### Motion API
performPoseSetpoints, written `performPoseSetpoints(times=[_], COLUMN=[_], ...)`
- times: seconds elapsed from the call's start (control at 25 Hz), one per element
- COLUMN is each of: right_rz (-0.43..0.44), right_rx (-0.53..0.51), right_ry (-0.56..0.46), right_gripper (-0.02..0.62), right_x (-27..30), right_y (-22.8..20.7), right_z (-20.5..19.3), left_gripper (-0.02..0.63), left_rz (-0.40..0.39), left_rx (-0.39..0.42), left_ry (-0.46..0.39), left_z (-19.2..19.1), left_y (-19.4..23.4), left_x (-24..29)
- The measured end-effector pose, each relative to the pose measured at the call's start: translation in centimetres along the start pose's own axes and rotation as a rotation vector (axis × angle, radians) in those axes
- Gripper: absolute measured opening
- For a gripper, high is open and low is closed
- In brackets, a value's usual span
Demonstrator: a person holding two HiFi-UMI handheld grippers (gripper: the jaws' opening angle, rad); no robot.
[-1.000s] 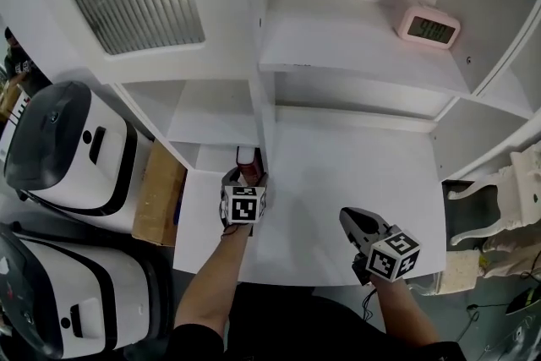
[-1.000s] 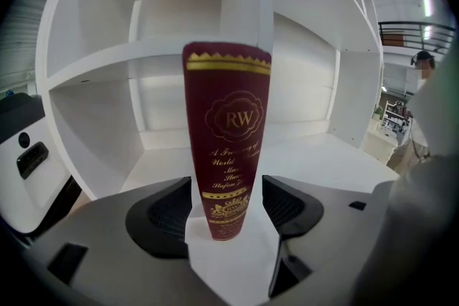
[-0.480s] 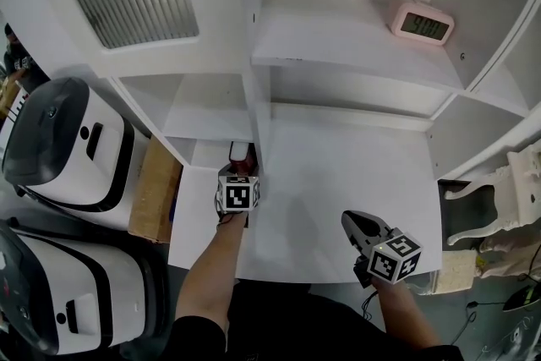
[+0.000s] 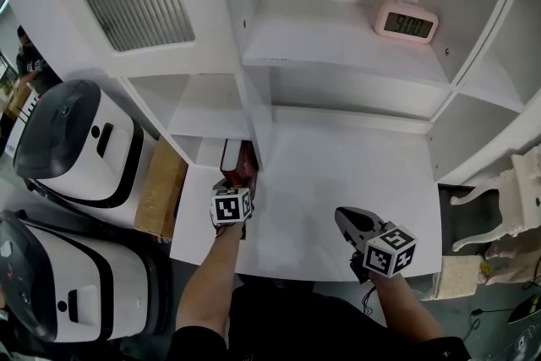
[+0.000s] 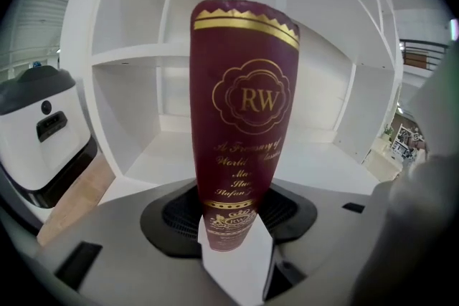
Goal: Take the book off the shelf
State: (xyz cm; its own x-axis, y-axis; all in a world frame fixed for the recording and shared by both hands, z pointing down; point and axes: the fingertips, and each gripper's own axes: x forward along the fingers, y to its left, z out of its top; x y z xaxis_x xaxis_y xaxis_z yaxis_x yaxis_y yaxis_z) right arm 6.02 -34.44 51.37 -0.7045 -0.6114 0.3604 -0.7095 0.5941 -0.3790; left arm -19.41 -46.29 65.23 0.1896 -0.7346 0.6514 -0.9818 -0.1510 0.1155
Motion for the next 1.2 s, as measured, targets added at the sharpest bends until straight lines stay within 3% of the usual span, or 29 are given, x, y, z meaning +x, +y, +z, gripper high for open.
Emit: performPoseSetpoints(times=[0.2,0.4,0.6,0.92,1.2], right_rz=[0.015,-0.027,-0.099,-0.123,-0.219], right_rx=[-0.015,0.010,0.059,0.048,0.067], right_ry=[-0.015,-0.039,-0.058,-0.020,0.034], right_gripper=[0.014,0.014,0.014,0.014,0.014], right_x=[-0.7,-1.1,-0.9,0.5,-2.5], right_y=[0.2,-0.1,0.7,6.8,8.3], right_z=[0.5,0.2,-0.3,-2.5,-6.1], left_gripper=[0.221,0.218,0.216,0.213,0.213], left_rz=[0.010,-0.011,-0.068,-0.189,-0.274], left_rx=[-0.023,-0.011,0.058,0.170,0.109], left_ry=[-0.005,-0.029,-0.052,-0.123,-0.217], left_z=[-1.2,-1.3,-1.2,-1.4,-0.6], left_y=[0.2,0.5,0.9,0.8,-0.3], left_x=[-2.9,-5.6,-8.1,-11.4,-13.9])
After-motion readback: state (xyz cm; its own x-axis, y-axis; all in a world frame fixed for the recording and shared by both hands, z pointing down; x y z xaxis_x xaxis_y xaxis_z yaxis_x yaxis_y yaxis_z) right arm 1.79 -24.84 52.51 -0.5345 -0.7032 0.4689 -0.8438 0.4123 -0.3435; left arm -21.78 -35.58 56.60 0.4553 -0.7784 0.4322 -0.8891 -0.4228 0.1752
